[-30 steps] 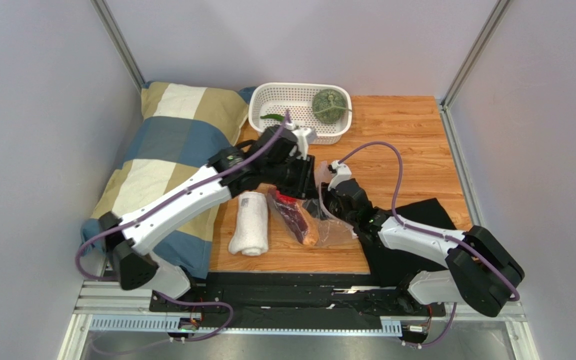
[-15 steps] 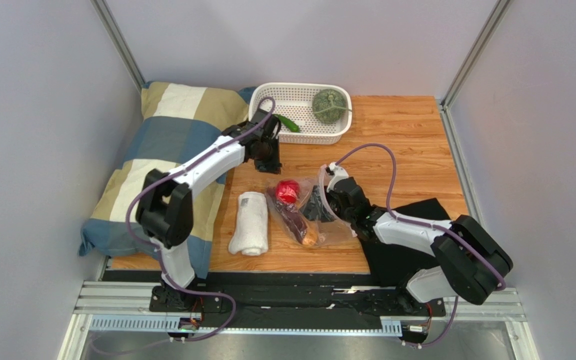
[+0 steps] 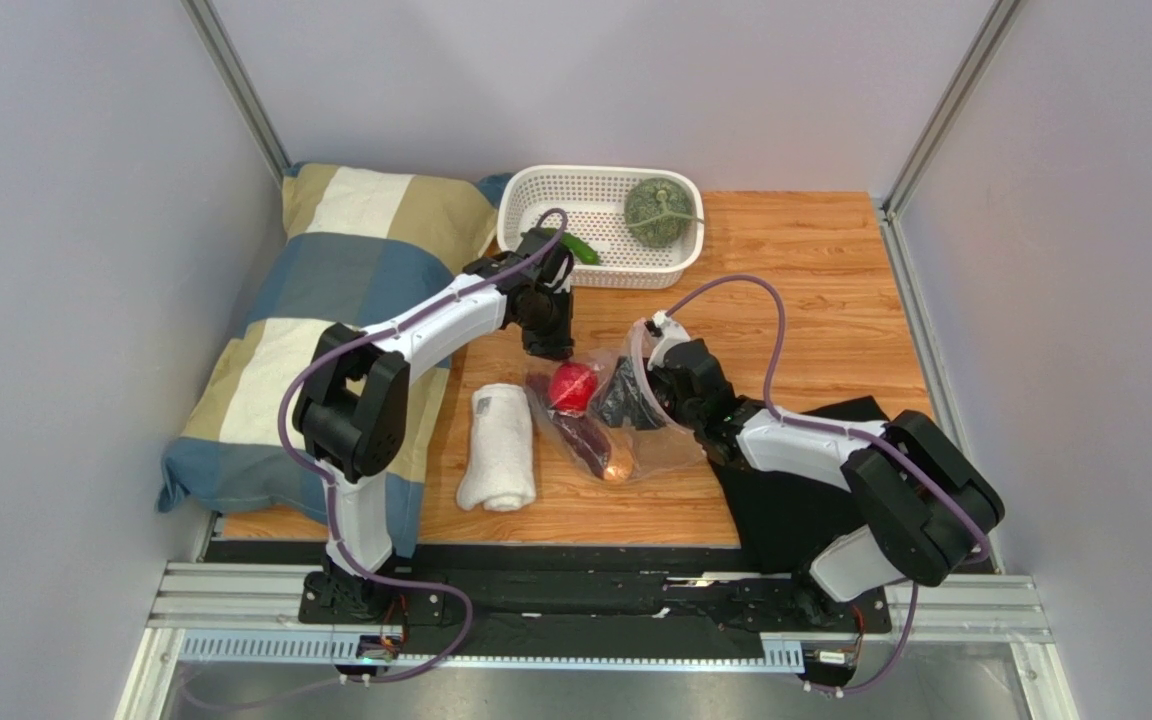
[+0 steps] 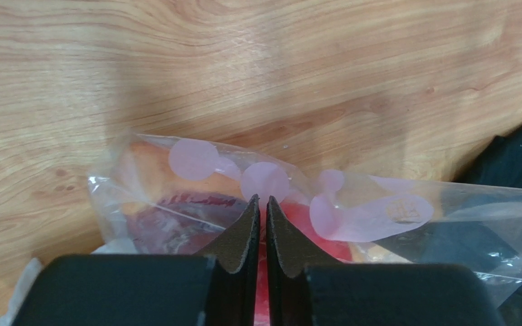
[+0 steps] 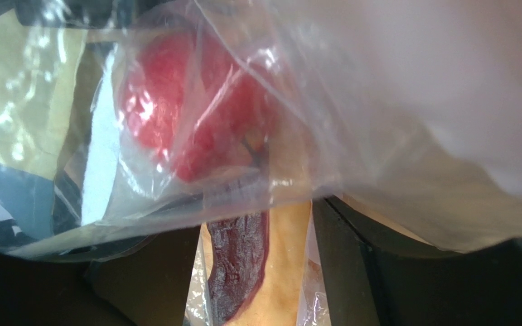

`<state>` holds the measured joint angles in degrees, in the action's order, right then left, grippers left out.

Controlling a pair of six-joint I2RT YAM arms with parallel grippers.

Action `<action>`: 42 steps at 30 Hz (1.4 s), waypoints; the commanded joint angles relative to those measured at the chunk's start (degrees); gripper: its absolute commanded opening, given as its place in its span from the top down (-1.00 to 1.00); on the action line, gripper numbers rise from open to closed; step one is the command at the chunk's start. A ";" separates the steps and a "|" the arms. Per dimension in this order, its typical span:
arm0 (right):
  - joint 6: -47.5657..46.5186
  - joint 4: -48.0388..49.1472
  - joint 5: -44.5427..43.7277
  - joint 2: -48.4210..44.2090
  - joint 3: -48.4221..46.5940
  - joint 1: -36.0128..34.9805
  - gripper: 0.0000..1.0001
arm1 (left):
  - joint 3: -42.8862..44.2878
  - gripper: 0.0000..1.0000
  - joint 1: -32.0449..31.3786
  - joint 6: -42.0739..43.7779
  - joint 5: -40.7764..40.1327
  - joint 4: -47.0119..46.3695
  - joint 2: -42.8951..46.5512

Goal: Open the zip-top bag and remove the fake food

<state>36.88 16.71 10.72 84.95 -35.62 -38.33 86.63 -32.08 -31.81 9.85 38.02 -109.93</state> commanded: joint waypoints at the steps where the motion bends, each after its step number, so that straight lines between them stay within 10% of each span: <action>1: 1.00 5.69 1.05 1.10 -1.65 0.27 -0.36 | -0.85 0.80 -2.46 -0.62 4.91 -1.46 1.48; 9: 1.79 8.51 2.29 3.91 -2.18 0.36 -0.49 | -1.47 0.87 -5.89 -2.38 11.33 -4.36 -0.19; 31: -0.06 5.61 5.36 -1.45 1.61 2.12 -0.50 | -1.99 0.88 -1.15 3.51 -15.21 15.51 13.51; 42: 0.47 7.63 7.21 -0.57 0.99 2.20 -0.62 | -3.40 0.89 -2.46 3.78 -1.50 5.94 5.61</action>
<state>38.11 20.51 16.84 83.40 -32.95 -36.29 83.55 -33.32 -28.05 1.91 49.87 -102.54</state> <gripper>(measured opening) 0.802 0.057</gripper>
